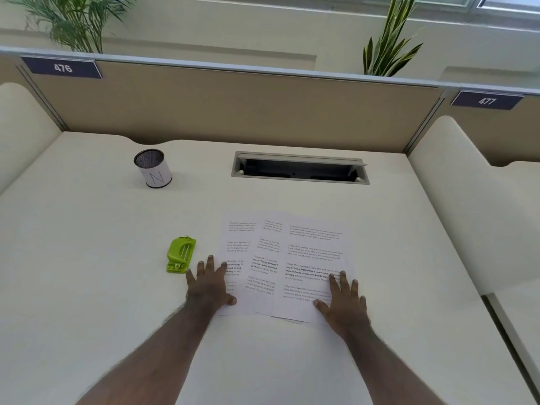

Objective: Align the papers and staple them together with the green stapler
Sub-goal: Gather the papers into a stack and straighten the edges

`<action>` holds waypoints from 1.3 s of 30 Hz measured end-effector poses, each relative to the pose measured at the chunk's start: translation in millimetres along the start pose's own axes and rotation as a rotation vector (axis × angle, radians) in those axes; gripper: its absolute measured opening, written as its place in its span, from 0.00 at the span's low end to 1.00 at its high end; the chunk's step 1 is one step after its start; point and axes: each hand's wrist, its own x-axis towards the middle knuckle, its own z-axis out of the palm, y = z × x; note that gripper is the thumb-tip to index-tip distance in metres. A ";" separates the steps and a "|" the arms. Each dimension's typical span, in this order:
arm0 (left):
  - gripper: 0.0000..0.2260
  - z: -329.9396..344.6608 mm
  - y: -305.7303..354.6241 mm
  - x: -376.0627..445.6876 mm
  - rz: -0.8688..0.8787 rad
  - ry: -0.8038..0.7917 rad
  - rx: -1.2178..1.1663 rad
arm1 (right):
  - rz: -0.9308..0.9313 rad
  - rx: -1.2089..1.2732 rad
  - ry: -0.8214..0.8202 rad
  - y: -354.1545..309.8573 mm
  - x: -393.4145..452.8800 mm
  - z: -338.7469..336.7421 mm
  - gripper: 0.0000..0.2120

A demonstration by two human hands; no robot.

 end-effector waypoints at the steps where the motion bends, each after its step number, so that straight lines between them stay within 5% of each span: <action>1: 0.46 -0.8 2.2 -0.6 -0.015 0.018 0.055 | 0.004 0.002 -0.004 -0.2 -0.1 -0.2 0.39; 5: 0.43 -4.4 10.2 -3.6 -0.050 0.085 0.100 | 0.004 0.014 -0.006 0.1 -0.1 -0.2 0.39; 16: 0.44 -4.3 9.2 -6.0 -0.102 -0.062 -0.318 | 0.007 0.033 -0.011 -1.5 0.2 -1.5 0.39; 21: 0.28 -8.5 6.2 -1.0 -0.126 -0.001 -0.595 | 0.004 0.039 -0.011 -4.2 1.0 -1.9 0.38; 25: 0.28 -18.4 12.2 4.0 -0.164 0.038 -0.866 | -0.033 0.052 -0.006 -10.5 0.6 -1.4 0.38; 28: 0.30 -23.1 18.7 3.1 -0.167 0.042 -0.933 | -0.057 0.065 -0.006 -17.8 0.6 -1.2 0.37; 39: 0.10 -13.8 37.3 -6.1 -0.119 -0.123 -1.162 | -0.147 0.156 -0.055 -42.1 -1.1 5.3 0.37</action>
